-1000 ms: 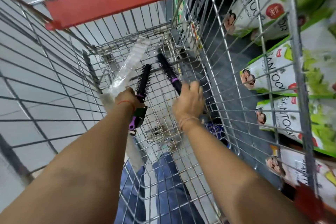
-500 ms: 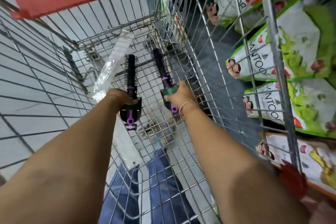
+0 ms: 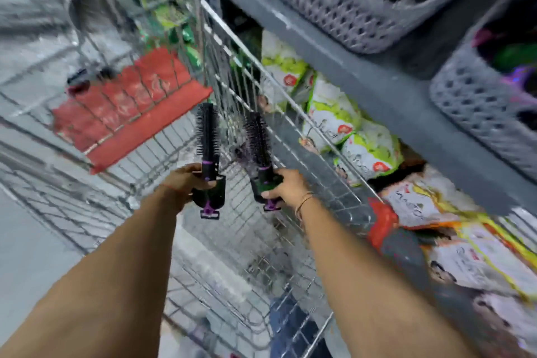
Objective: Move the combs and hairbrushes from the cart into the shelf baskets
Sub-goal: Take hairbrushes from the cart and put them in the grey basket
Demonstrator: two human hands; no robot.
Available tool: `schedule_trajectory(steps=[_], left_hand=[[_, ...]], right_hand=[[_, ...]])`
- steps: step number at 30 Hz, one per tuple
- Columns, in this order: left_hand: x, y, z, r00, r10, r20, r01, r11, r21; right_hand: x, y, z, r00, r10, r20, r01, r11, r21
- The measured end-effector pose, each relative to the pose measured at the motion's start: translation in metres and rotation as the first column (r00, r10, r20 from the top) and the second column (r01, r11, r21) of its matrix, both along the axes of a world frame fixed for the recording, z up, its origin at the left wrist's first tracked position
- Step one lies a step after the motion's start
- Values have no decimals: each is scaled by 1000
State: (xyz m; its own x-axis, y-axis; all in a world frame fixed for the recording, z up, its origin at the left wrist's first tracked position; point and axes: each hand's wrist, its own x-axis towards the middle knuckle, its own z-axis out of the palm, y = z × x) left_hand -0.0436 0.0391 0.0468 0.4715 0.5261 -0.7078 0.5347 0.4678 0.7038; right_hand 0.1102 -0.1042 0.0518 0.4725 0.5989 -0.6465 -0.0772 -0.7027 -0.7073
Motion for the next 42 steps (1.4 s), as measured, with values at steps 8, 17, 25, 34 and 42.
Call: schedule_trajectory(steps=[8,17,25,34,42], left_hand=[[44,-20,165,833,-472,288,396,873,283],[150,-120,318,614,-601,512,496,798,342],[233,-182,346,756,-643,120,487,676,553],[294,-201,293,662,-715,-224,636,378,673],[276,-206,263,762,-544,-351,566,297,769]], right_hand=[[-29,-74,155,951,-308,38,281,907,313],[-3,-207,302,667,-710,227,515,659,548],[71,-261,315,445,-851,281,678,525,515],[132,-254,279,457,-803,382,707,589,392],[131,-225,246,454,-451,768,668,743,42]])
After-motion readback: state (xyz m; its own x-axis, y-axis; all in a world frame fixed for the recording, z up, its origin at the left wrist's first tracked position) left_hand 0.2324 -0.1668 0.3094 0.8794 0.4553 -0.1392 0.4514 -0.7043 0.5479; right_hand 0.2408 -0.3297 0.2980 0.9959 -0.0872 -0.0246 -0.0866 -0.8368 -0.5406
